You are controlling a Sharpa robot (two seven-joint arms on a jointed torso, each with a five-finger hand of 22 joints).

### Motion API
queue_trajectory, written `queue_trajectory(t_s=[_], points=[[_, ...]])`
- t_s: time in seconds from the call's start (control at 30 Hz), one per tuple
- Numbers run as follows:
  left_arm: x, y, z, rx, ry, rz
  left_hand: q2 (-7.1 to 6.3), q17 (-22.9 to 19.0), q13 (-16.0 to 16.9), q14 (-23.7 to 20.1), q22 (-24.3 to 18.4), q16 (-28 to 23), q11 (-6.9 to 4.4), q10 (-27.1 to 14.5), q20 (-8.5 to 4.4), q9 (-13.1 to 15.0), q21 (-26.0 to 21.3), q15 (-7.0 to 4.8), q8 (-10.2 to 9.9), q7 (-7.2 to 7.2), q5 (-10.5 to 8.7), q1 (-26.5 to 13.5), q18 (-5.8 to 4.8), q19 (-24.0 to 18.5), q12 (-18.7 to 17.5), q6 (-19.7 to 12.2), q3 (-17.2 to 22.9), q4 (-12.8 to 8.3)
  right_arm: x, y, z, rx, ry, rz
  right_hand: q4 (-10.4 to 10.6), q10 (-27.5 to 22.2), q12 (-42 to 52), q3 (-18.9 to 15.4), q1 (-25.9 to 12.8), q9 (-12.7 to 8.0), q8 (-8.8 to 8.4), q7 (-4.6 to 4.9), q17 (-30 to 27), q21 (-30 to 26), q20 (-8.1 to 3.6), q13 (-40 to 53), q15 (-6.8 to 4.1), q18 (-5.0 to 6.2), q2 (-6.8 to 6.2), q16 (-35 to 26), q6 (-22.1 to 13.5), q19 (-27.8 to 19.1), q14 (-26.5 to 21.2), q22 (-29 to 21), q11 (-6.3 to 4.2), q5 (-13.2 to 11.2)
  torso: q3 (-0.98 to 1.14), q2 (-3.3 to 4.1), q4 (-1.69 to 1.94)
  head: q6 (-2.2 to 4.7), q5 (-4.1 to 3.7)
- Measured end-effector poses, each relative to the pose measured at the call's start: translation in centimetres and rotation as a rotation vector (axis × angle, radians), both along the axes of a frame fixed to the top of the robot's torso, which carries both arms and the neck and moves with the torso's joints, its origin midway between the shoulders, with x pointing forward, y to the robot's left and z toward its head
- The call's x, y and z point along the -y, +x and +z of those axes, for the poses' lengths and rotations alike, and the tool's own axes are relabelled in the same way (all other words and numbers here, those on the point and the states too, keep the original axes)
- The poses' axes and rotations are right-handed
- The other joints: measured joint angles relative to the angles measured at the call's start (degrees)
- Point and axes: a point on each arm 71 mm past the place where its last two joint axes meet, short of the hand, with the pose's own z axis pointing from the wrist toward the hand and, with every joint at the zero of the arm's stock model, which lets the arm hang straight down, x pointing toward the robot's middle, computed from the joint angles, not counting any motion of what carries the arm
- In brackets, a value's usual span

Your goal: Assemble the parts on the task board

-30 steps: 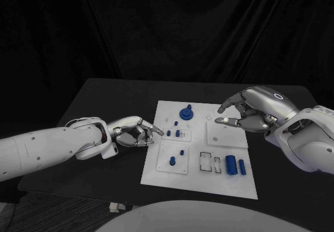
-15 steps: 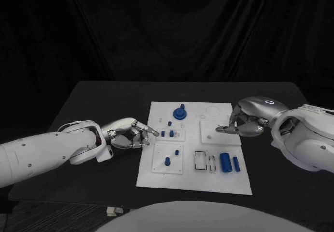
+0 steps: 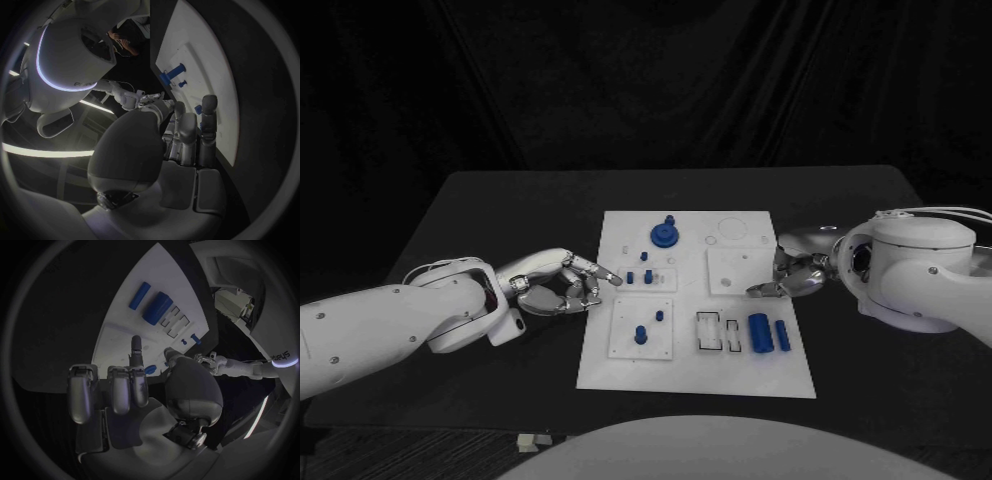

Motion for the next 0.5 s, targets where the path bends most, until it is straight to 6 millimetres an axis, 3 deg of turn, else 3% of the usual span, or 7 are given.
queue_trajectory(t_s=[0.23, 0.3, 0.37, 0.5], points=[[-0.1, 0.2, 1.6, 0.040, -0.010, 0.005, 0.00, 0.0, 0.0, 0.0, 0.0, 0.0, 0.00, 0.0, 0.00, 0.0, 0.0, 0.00, 0.0, 0.00, 0.00, 0.0, 0.00, 0.0, 0.0, 0.0, 0.0, 0.0, -0.7, 0.8, 0.3, -0.039, 0.008, -0.016, -0.2, -0.1, 0.0, 0.5, 0.6, -1.4, -2.74, 1.15, 0.0, -3.9, 0.00, 0.0, 0.00, 0.01, 0.55, 0.0, -1.8, 0.0, 0.0, 0.0, 0.56, 1.2, -0.01, 0.01, 0.02, 0.00, -0.03], [0.0, 0.3, 2.1, 0.051, -0.014, 0.005, 0.00, 0.0, 0.0, 0.0, 0.0, 0.0, 0.00, 0.0, 0.00, 0.0, 0.0, 0.00, 0.0, 0.00, 0.00, 0.0, 0.00, 0.0, 0.0, 0.0, 0.0, 0.0, -0.8, 1.1, 0.2, -0.049, 0.011, -0.023, -0.2, -0.1, 0.0, 0.5, 1.5, -1.7, -3.49, 1.39, 0.0, -5.0, 0.02, 0.0, 0.20, 0.89, 0.33, 0.0, -2.6, 0.0, 0.2, 0.0, 0.97, 1.4, -0.01, 0.01, 0.03, 0.00, 0.02], [0.1, 0.4, 2.5, 0.061, -0.016, 0.004, 0.00, 0.0, 0.0, 0.0, 0.0, 0.0, 0.00, 0.0, 0.00, 0.0, 0.0, 0.00, 0.0, 0.00, 0.00, 0.0, 0.00, 0.0, 0.0, 0.0, 0.0, 0.0, -1.0, 1.3, 0.1, -0.061, 0.017, -0.028, -0.2, -0.1, 0.0, 0.5, 2.1, -2.2, -4.37, 1.75, 0.0, -5.1, 0.31, 0.0, 0.45, 0.98, 0.20, 0.0, -3.6, 0.3, 0.0, 0.0, 0.96, 1.4, -0.01, 0.01, 0.03, 0.00, 0.07], [0.3, 0.4, 2.8, 0.069, -0.020, 0.001, 0.00, 0.0, -0.1, 0.0, 0.0, 0.0, 0.00, 0.0, 0.00, 0.0, 0.0, 0.00, 0.0, 0.00, 0.00, 0.0, 0.00, 0.0, 0.0, 0.0, 0.0, 0.0, -1.5, 1.6, -0.1, -0.088, 0.028, -0.034, -0.2, 0.1, 0.0, 0.5, 2.0, -2.4, -4.60, 1.94, 0.0, -5.1, 0.31, 0.0, 0.65, 0.98, 0.21, 0.0, -3.8, 0.3, 0.2, 0.0, 1.14, 1.4, -0.01, 0.01, 0.03, 0.00, -0.18]])
